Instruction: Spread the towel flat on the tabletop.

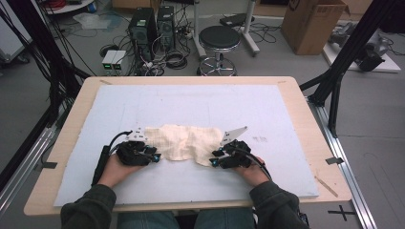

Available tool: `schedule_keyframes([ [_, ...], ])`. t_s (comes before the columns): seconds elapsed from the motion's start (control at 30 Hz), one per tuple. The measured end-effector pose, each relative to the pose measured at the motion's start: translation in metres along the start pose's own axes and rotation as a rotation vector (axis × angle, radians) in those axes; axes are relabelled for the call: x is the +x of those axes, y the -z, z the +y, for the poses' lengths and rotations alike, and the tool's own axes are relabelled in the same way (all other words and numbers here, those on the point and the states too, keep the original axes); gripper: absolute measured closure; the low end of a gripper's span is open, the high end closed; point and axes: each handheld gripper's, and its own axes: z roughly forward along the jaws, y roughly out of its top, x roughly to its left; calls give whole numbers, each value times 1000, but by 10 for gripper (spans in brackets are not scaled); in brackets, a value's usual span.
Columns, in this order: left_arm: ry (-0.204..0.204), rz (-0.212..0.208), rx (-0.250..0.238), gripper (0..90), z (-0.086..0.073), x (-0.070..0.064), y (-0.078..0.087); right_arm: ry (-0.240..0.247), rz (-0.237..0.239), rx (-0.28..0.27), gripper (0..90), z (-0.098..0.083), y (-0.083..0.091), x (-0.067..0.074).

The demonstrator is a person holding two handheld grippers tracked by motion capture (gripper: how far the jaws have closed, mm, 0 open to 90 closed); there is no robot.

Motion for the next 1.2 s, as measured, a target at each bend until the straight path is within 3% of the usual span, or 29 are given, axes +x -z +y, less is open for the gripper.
schedule_keyframes([
  [0.23, -10, 60, 22, 768, 9, -1, -6, 26, -43, 2, 711, 0, -2, 2],
  [0.33, -11, 71, -1, 858, 11, 1, -3, 9, -39, -2, 734, 0, -2, 1],
  [0.43, 16, 57, -27, 864, 10, 3, 4, 9, -42, -1, 750, 0, -1, 0],
  [0.67, 6, 32, -77, 863, 19, 4, 31, 7, -43, -3, 814, 0, -1, -3],
  [0.87, -25, 17, -89, 866, 28, 0, 48, -18, -35, -3, 859, -1, 0, -4],
  [0.93, -27, 4, -97, 867, 29, -1, 52, -5, -28, -2, 859, 0, 2, -3],
  [1.2, -74, -36, -93, 866, 36, -8, 72, 10, -15, -79, 863, 4, 22, 4],
])
